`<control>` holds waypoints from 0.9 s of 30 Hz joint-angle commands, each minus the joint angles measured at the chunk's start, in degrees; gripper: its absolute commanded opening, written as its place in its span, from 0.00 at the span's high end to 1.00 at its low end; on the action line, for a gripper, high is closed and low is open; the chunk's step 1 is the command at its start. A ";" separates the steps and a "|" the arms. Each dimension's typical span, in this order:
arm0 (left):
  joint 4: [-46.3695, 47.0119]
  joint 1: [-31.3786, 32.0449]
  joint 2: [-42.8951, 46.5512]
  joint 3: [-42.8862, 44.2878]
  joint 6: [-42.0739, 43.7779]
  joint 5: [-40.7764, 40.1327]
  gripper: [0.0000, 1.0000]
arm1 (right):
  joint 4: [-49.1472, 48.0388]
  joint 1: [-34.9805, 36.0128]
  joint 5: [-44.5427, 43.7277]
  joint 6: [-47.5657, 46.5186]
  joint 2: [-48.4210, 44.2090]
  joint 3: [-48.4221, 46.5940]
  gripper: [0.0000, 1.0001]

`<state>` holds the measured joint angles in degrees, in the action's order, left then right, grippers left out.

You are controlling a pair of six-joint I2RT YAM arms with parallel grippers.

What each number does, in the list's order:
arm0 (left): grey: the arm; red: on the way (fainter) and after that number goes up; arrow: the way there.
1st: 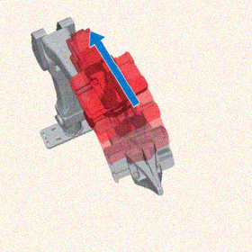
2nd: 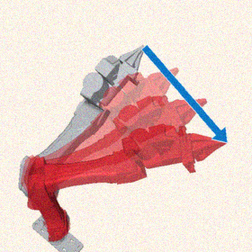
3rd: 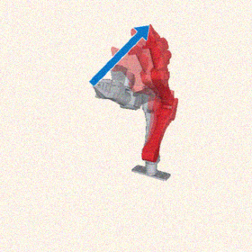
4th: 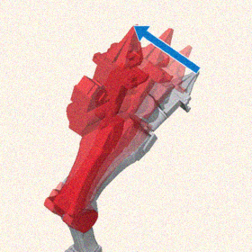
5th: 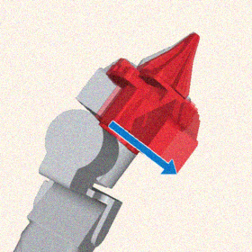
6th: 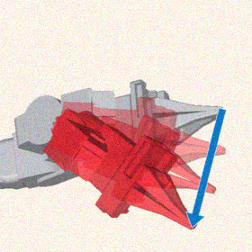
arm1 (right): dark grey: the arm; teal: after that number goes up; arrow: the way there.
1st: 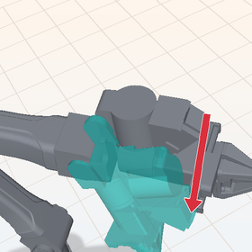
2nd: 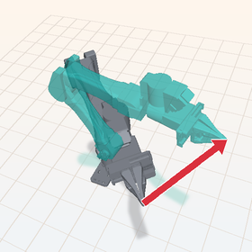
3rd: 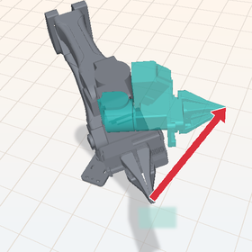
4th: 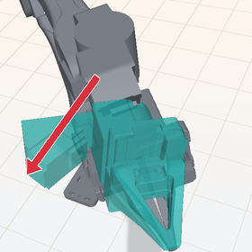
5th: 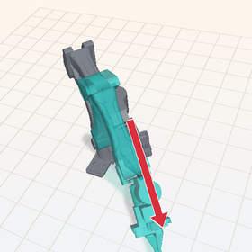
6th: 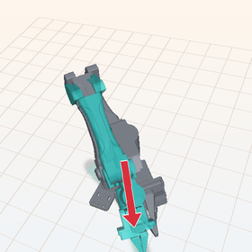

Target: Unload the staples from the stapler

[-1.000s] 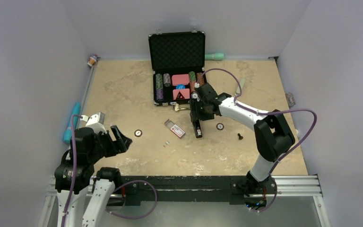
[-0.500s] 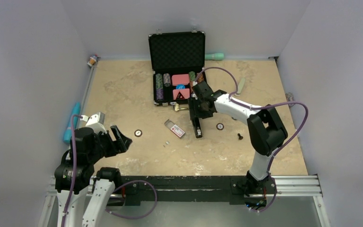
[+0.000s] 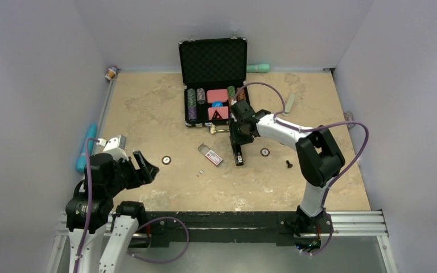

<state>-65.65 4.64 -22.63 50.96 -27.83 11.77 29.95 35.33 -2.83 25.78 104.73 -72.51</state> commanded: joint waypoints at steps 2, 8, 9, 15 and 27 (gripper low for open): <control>1.49 0.40 0.55 -0.11 1.03 0.42 0.24 | 0.43 0.70 -2.61 0.33 0.01 1.09 0.54; 1.55 0.30 0.57 -0.14 1.12 0.45 0.25 | 0.05 0.75 -3.06 -0.10 -0.57 2.55 0.55; 1.54 0.28 0.57 -0.16 1.12 0.51 0.25 | -0.06 0.73 -2.84 -0.11 -0.84 2.69 0.59; 1.42 0.28 0.58 -0.14 1.12 0.50 0.25 | 1.31 0.80 -1.52 -0.39 -3.21 1.81 0.98; 1.97 0.28 -0.27 -0.37 1.28 1.33 0.25 | 2.39 0.79 7.92 -1.42 -16.83 1.94 1.00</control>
<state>-65.63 4.64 -22.48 50.87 -27.83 11.84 34.70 35.94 -1.41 24.53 95.96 -70.15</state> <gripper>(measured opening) 0.757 0.335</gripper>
